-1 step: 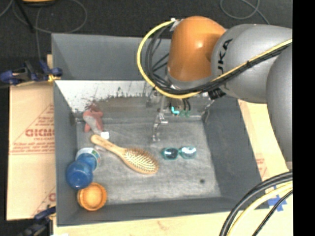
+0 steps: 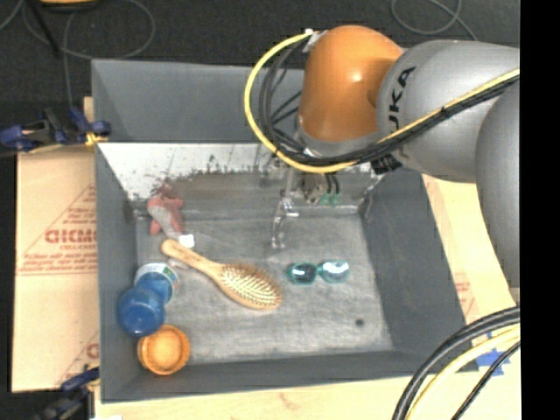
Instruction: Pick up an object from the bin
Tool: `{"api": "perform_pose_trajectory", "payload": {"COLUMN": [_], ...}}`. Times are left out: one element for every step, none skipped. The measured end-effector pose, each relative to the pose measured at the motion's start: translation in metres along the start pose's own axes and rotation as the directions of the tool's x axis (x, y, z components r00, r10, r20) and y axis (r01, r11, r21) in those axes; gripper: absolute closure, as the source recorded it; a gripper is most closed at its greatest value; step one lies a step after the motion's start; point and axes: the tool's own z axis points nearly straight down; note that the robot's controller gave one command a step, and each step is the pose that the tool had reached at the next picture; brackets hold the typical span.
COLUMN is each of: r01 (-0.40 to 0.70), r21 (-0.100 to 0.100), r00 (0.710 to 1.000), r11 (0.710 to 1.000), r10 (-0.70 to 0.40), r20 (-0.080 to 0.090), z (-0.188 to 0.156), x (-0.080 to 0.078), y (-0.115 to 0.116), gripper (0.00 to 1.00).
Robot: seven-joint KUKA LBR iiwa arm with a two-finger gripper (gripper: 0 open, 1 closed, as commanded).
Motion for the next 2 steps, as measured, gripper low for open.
{"api": "perform_pose_trajectory", "payload": {"r01": [-0.102, -0.058], "r21": [0.0, 0.001], "r00": [0.995, 0.998], "r11": [0.995, 0.998], "r10": [0.102, 0.058], "r20": [0.001, -0.001], "z": [0.041, 0.055], "x": [0.03, 0.04], "y": [0.057, 0.017], "gripper": [0.0, 0.0]}}
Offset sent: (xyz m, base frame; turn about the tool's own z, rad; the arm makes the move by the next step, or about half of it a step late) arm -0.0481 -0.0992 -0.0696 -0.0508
